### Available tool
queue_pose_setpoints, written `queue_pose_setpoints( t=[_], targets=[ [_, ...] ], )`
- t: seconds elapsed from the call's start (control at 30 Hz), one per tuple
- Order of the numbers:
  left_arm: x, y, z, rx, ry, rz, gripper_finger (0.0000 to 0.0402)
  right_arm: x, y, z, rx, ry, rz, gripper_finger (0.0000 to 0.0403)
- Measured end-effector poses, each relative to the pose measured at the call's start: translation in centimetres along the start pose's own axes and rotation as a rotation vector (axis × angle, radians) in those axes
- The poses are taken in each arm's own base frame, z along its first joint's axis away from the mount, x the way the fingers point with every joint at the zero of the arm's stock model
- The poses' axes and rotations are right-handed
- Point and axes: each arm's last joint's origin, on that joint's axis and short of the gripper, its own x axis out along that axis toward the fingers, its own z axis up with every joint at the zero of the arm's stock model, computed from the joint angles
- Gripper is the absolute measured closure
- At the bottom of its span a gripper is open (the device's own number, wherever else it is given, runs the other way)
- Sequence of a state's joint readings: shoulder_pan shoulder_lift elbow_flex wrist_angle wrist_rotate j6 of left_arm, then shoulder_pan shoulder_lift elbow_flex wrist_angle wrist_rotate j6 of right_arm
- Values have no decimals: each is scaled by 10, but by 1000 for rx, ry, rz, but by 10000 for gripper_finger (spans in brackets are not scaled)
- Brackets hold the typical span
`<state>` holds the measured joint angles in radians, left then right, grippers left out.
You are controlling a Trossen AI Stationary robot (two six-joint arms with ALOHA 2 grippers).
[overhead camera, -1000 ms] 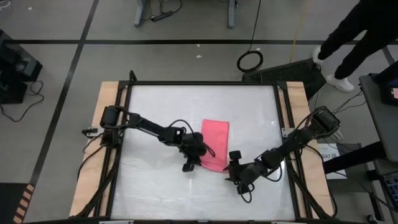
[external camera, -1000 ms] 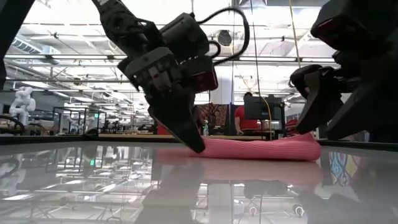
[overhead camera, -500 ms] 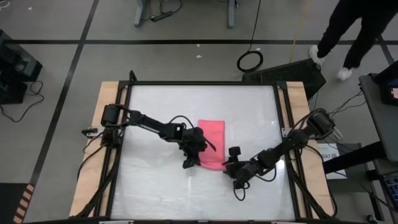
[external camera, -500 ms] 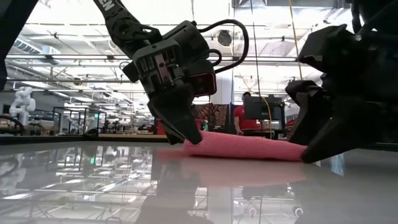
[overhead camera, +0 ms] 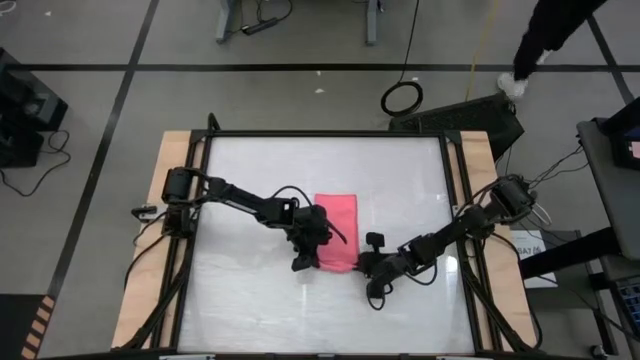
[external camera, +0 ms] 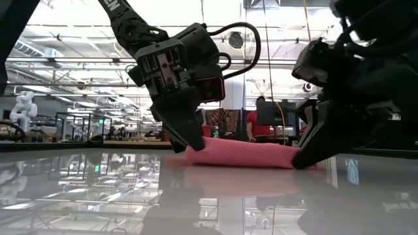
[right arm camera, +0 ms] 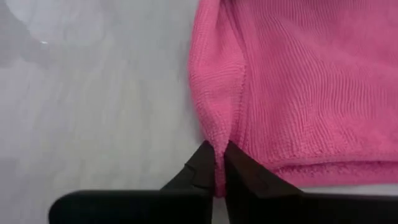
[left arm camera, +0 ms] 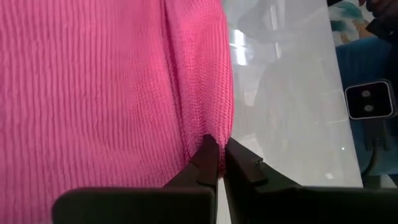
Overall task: Roll towel
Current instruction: Fold the pink towel
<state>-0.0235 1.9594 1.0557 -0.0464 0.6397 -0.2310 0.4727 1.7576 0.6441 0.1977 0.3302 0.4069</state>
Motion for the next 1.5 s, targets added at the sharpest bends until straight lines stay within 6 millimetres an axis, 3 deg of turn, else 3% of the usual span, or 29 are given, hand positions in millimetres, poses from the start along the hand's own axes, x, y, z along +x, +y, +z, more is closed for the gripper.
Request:
queue_pose_setpoints(
  t=[0.5,0.83,1.27,1.5],
  targets=[
    [-7,9,0,-249,6,14,389,-2,-17,17,447,95,257,401],
    [-8,11,-1,-365,9,30,389,3,-37,23,650,181,357,401],
    [-9,13,-4,-430,8,118,389,5,-53,27,767,231,382,400],
    [-9,13,-4,-433,1,135,389,5,-53,23,772,260,362,357]
  ],
)
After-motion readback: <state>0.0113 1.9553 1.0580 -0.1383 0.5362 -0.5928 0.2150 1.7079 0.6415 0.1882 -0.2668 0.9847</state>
